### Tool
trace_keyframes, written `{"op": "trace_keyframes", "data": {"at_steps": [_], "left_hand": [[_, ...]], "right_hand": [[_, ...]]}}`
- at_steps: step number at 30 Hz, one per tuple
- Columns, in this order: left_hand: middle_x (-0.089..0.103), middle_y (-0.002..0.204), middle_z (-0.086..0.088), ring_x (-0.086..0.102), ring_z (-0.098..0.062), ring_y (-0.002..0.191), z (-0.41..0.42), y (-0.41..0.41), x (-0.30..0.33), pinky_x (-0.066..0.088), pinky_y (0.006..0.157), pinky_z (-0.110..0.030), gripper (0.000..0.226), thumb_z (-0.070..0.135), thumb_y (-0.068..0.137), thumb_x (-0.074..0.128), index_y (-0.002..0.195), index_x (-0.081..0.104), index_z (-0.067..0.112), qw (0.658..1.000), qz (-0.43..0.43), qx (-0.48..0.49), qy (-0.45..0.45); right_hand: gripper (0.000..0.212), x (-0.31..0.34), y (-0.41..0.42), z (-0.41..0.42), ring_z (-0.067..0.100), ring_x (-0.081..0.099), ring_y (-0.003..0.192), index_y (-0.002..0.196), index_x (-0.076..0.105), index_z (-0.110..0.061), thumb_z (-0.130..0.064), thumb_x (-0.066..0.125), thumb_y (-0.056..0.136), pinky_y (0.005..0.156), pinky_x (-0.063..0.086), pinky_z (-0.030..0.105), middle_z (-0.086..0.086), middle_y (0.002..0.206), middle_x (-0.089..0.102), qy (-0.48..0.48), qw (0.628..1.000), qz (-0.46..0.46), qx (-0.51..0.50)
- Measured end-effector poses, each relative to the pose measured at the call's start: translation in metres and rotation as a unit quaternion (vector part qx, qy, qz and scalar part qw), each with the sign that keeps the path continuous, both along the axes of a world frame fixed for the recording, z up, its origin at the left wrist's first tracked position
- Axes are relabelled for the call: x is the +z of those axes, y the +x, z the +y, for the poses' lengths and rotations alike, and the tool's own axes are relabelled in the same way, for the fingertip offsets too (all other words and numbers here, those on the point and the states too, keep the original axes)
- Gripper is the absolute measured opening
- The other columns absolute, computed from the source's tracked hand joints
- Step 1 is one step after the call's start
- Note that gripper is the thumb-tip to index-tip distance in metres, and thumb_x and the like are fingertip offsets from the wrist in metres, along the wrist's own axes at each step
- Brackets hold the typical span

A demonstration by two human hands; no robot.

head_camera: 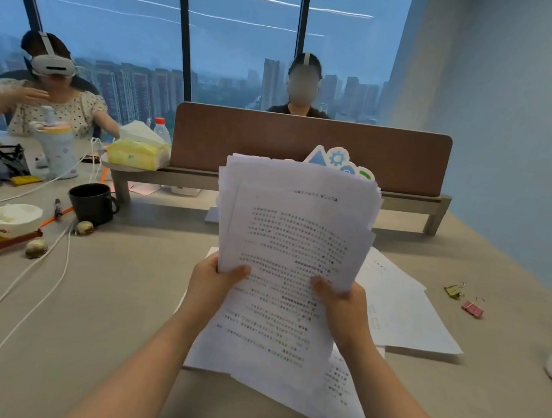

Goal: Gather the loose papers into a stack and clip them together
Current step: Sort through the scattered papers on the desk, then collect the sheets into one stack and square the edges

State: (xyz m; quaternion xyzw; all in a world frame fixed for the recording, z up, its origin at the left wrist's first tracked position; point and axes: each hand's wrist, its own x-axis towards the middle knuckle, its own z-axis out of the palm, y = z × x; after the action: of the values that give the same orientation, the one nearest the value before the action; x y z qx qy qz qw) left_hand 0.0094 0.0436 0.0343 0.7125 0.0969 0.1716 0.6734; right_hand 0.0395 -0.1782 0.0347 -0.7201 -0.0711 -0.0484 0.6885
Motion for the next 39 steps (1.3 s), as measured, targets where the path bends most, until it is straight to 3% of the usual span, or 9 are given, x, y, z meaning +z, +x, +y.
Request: {"op": "trace_keyframes", "data": {"at_steps": [7,11,14,16,21,26,31,36,39], "left_hand": [[0.078,0.096,-0.003,0.075,-0.026,0.084,0.009,0.000,0.024,0.062,0.071,-0.042,0.016,0.019,0.085,0.075,0.100,0.072,0.014,1.000,-0.001,-0.006,-0.004],[0.077,0.100,-0.007,0.075,-0.030,0.087,0.022,-0.006,0.025,0.062,0.074,-0.048,0.017,0.019,0.089,0.071,0.106,0.068,0.014,1.000,0.001,-0.013,-0.025],[0.077,0.099,-0.008,0.075,-0.031,0.086,0.034,-0.011,0.013,0.062,0.073,-0.046,0.016,0.016,0.089,0.070,0.105,0.067,0.015,0.998,0.017,0.016,-0.055],[0.076,0.099,-0.009,0.073,-0.030,0.085,0.044,-0.015,0.002,0.060,0.073,-0.042,0.013,0.012,0.089,0.070,0.101,0.068,0.016,0.996,0.021,0.052,-0.074],[0.073,0.097,-0.009,0.070,-0.029,0.084,0.061,-0.025,-0.017,0.057,0.078,-0.041,0.017,0.010,0.090,0.068,0.107,0.065,0.012,0.989,0.042,0.107,-0.090],[0.073,0.097,-0.010,0.071,-0.029,0.082,0.075,-0.030,-0.026,0.057,0.069,-0.036,0.016,0.014,0.091,0.067,0.108,0.066,0.014,0.986,0.068,0.128,-0.078],[0.074,0.094,-0.011,0.072,-0.031,0.079,0.082,-0.036,-0.031,0.057,0.064,-0.037,0.010,0.015,0.093,0.066,0.103,0.066,0.013,0.985,0.084,0.129,-0.078],[0.074,0.098,-0.013,0.072,-0.036,0.085,0.084,-0.037,-0.042,0.059,0.075,-0.046,0.023,0.020,0.091,0.069,0.111,0.065,0.010,0.980,0.105,0.138,-0.101],[0.075,0.097,-0.013,0.072,-0.034,0.084,0.085,-0.038,-0.043,0.059,0.070,-0.042,0.019,0.019,0.091,0.069,0.108,0.066,0.011,0.978,0.103,0.135,-0.121]], "right_hand": [[0.010,0.034,0.007,0.012,0.021,0.071,0.081,0.090,0.065,-0.024,-0.019,0.058,0.096,0.070,0.061,0.039,-0.002,0.090,0.072,-0.043,0.998,-0.028,-0.027],[0.011,0.048,0.010,0.017,0.019,0.074,0.082,0.103,0.065,-0.023,-0.026,0.056,0.098,0.065,0.061,0.033,-0.003,0.097,0.074,-0.033,0.997,0.013,0.063],[0.019,0.042,0.015,0.010,0.019,0.072,0.092,0.106,0.067,-0.022,-0.029,0.052,0.100,0.074,0.060,0.036,-0.005,0.103,0.074,-0.070,0.992,0.020,0.104],[0.022,0.030,0.021,-0.001,0.019,0.068,0.100,0.111,0.070,-0.023,-0.024,0.053,0.097,0.086,0.057,0.040,-0.005,0.111,0.072,-0.184,0.979,0.001,0.087],[0.056,0.009,0.028,-0.029,0.017,0.049,0.129,0.138,0.050,-0.034,-0.017,0.055,0.085,0.106,0.043,0.037,-0.008,0.146,0.050,-0.525,0.841,0.018,0.129],[0.090,0.004,0.023,-0.036,0.026,0.022,0.147,0.153,0.013,-0.041,-0.021,0.063,0.082,0.114,0.033,0.045,-0.006,0.165,0.013,-0.688,0.692,0.027,0.217],[0.089,0.002,0.021,-0.020,0.026,0.021,0.148,0.153,0.008,-0.044,-0.016,0.060,0.087,0.112,0.036,0.044,-0.007,0.166,0.005,-0.720,0.644,-0.081,0.248],[0.072,-0.003,0.017,0.003,0.024,0.034,0.142,0.152,0.026,-0.036,-0.010,0.052,0.089,0.107,0.041,0.042,-0.005,0.161,0.026,-0.727,0.598,-0.188,0.279],[0.061,-0.013,0.019,0.011,0.025,0.051,0.126,0.147,0.039,-0.032,-0.008,0.047,0.091,0.093,0.051,0.042,-0.008,0.151,0.045,-0.721,0.586,-0.246,0.276]]}}
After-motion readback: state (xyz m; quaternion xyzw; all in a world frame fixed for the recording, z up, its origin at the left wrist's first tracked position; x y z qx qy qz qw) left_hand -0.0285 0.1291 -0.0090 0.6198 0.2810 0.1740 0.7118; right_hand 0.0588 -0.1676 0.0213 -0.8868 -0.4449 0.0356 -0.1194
